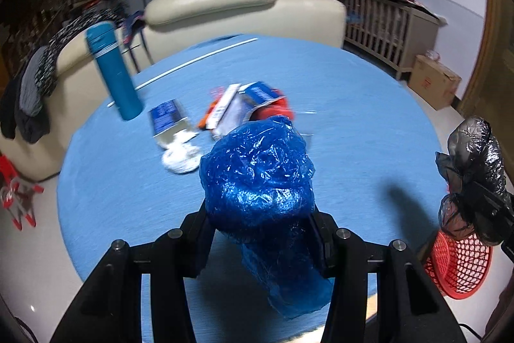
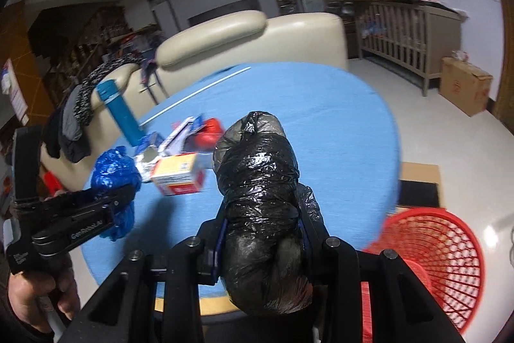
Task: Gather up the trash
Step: 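Carry both bags over the red mesh basket with both grippers, then open both grippers to drop the blue and black bags into the basket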
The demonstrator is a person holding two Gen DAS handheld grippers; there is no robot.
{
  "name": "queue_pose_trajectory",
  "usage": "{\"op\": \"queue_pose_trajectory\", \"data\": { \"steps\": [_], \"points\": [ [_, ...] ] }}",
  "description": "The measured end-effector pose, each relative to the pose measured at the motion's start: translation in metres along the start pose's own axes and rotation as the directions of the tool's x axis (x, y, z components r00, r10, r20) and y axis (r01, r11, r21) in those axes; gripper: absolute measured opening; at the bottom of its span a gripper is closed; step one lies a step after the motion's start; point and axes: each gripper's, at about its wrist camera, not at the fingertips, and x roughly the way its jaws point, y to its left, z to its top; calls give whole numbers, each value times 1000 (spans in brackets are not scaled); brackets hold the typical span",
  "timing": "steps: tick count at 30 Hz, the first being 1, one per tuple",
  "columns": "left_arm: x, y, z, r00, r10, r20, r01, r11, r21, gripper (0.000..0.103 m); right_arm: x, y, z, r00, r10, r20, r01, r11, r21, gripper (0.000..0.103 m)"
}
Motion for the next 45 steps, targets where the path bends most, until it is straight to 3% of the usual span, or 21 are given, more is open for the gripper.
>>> {"op": "queue_pose_trajectory", "data": {
  "steps": [11,22,30,41,45],
  "points": [
    [0,-94,10,991,-129,-16,130,979,159,52,-24,-91,-27,985,-165,-52,170,980,106,39],
    [-4,-186,0,957,-280,-81,291,909,298,52,-41,-164,-65,959,-255,-127,277,936,217,39],
    [-2,-226,-16,943,-305,-132,332,868,368,52,-37,-190,-87,949,-262,-179,305,907,290,39],
    [9,-256,-22,940,-291,-179,340,843,416,52,-26,-211,-98,951,-239,-195,295,893,341,41],
    [13,-265,-25,937,-288,-196,346,833,432,52,-20,-221,-98,957,-216,-194,275,891,361,59]
  ]
}}
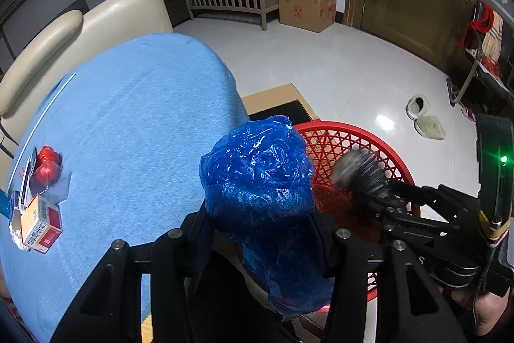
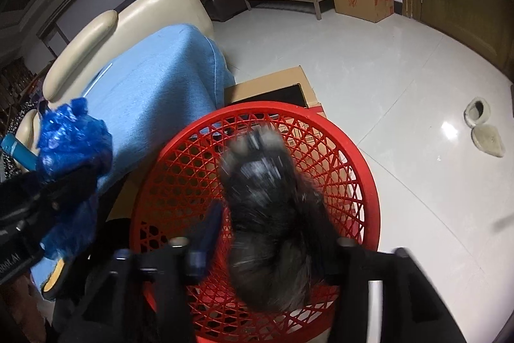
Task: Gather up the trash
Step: 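Open both grippers to drop the blue and black bags into the basket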
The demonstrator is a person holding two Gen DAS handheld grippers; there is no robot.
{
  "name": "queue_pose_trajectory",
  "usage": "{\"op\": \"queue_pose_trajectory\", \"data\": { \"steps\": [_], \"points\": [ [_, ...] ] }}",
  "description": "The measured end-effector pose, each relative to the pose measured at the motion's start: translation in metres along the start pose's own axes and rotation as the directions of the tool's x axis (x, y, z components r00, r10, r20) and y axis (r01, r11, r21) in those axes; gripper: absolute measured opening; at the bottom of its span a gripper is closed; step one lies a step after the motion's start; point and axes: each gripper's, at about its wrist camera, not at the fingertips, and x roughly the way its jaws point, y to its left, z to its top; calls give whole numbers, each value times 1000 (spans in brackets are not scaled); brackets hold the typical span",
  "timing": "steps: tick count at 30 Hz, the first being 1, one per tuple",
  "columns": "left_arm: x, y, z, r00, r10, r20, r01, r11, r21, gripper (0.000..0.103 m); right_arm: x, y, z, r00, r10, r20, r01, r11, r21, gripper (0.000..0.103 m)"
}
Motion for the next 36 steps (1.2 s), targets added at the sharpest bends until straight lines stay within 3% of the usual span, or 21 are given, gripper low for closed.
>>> {"op": "queue_pose_trajectory", "data": {
  "steps": [10,13,16,22,29,36],
  "points": [
    [21,-15,4,999,-15,-35,16,1000,25,53,-23,-14,7,994,-33,105,28,998,50,63],
    [24,-19,3,999,-31,-43,32,999,23,56,-31,-20,12,990,-42,135,32,997,72,63],
    [30,-22,3,997,-51,-62,53,998,26,70,-39,-25,16,984,-65,166,50,994,94,65],
    [31,-22,2,994,-73,-75,76,997,33,73,-49,-31,23,976,-92,197,65,988,137,66],
    [7,17,-5,998,-66,-7,66,998,-19,74,-51,-13,25,975,-82,206,61,993,105,70],
    [-15,82,-28,999,5,41,2,986,-166,74,-41,32,23,985,-42,169,41,999,11,70]
  ]
}}
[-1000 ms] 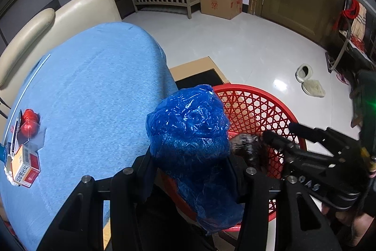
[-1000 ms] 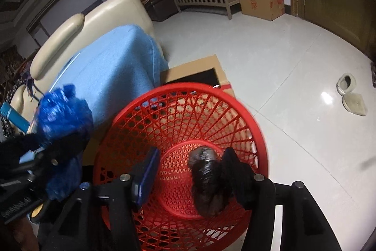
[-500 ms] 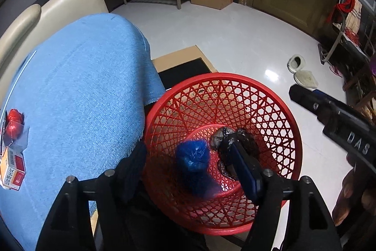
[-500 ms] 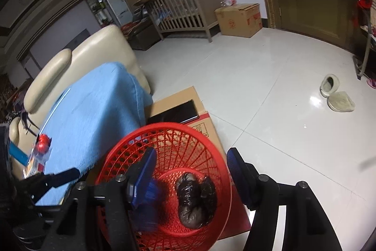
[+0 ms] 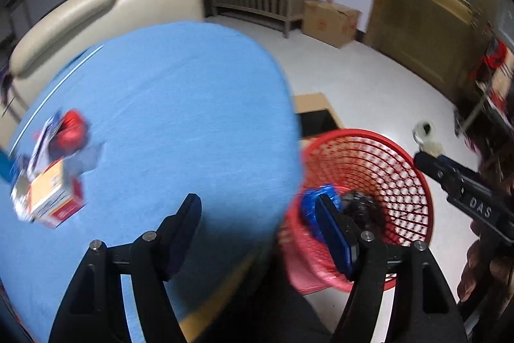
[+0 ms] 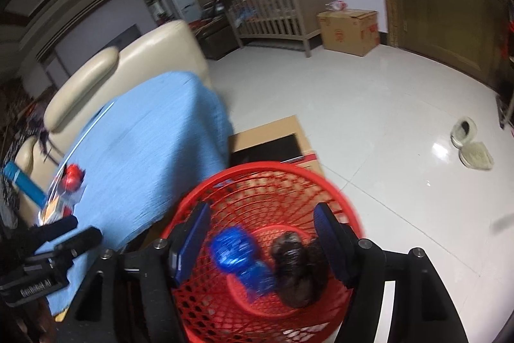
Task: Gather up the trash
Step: 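Open both grippers to drop the blue and black bags into the basket, then return to the table and grasp the yellow-and-red box with the left gripper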
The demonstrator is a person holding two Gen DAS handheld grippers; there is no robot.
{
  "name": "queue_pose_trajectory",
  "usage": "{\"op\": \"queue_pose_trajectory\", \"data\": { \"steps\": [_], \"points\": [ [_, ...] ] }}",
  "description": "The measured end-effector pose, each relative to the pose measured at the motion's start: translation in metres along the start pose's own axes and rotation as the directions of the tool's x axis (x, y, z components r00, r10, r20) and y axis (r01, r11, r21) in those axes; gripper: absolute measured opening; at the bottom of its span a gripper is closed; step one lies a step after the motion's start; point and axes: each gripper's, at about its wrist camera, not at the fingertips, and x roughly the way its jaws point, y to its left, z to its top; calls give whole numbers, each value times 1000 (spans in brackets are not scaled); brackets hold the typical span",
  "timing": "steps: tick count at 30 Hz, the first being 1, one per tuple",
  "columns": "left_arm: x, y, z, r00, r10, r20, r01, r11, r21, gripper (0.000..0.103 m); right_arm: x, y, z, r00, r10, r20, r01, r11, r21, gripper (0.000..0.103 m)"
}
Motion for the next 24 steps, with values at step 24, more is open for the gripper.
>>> {"op": "queue_pose_trajectory", "data": {
  "steps": [24],
  "points": [
    [-3,202,-11,955,288,67,-246,900,-361,87,25,170,-30,989,79,-128,-117,939,-323,70]
  ]
}}
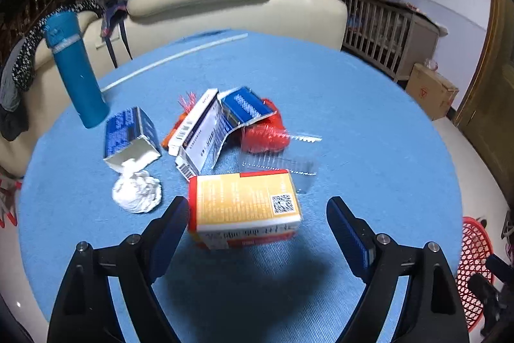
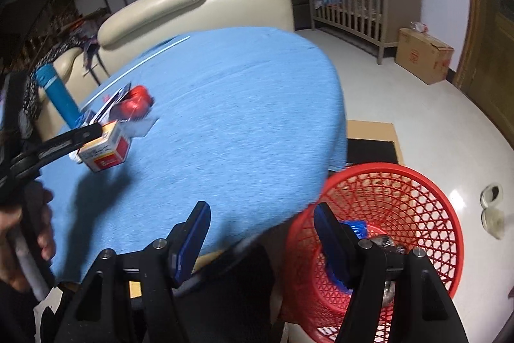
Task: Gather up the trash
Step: 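Return to the table and grasp the yellow-and-red box with the left gripper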
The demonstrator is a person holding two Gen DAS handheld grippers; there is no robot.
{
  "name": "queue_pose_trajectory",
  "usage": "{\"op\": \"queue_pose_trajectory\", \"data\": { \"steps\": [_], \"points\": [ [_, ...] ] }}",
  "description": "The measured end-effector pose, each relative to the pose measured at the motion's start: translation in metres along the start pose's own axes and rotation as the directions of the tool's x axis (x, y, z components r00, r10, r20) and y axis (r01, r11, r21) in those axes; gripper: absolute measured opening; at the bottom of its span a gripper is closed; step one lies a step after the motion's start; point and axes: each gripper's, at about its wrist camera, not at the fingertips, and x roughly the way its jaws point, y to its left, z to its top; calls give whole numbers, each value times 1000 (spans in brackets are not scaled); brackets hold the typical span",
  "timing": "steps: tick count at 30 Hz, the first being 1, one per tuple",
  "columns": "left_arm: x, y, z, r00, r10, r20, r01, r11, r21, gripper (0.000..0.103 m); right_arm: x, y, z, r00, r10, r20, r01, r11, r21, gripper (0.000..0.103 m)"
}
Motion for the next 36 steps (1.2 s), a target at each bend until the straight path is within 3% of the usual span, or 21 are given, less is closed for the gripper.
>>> {"op": "queue_pose_trajectory", "data": {
  "steps": [4,5,8,11,13,15,16,19,25,28,30,33,34,35,36],
  "points": [
    [14,-1,-1,1000,21,11,-21,999,37,87,7,16,3,1000,-2,-18,1,999,-40,70],
    [11,0,-1,1000,0,22,-1,999,35,82,9,19,3,1000,-2,-21,1,999,-45,70],
    [5,5,2,999,-3,34,1,998,66,35,17,31,9,1000,-5,-31,3,998,-66,70],
    [-2,15,2,999,-37,16,36,998,55,22,29,46,20,999,1,-38,-5,996,-91,70],
    [-7,24,-2,996,-84,14,84,996,37,26,36,60,30,999,15,-36,-19,994,-110,70],
    [-12,34,-7,992,-126,19,126,992,28,66,41,69,36,999,37,-37,-41,992,-115,70],
    [-15,37,-9,992,-124,31,124,992,24,92,43,75,39,998,46,-36,-50,992,-120,70],
    [-21,53,-18,994,-81,68,80,997,13,94,51,91,43,997,64,-44,-69,988,-135,70],
    [-8,70,-17,990,-137,21,138,988,-64,94,65,106,34,993,78,-86,-90,984,-154,70],
    [-4,56,-13,991,-129,22,129,992,-8,94,67,106,32,993,83,-90,-96,984,-150,70],
    [3,44,-10,997,-70,23,69,996,54,95,68,105,33,992,82,-91,-95,985,-145,70],
    [29,39,-12,998,-20,-62,26,996,81,100,73,104,36,992,80,-95,-92,987,-134,70],
    [37,44,-13,996,-16,-84,20,998,54,95,75,104,37,992,81,-98,-94,987,-130,70],
    [39,52,-15,996,-43,-82,44,999,3,82,76,104,39,992,84,-99,-97,987,-132,70],
    [37,60,-17,995,-55,-79,52,998,-43,82,75,105,40,992,85,-97,-98,986,-135,70]
  ]
}}
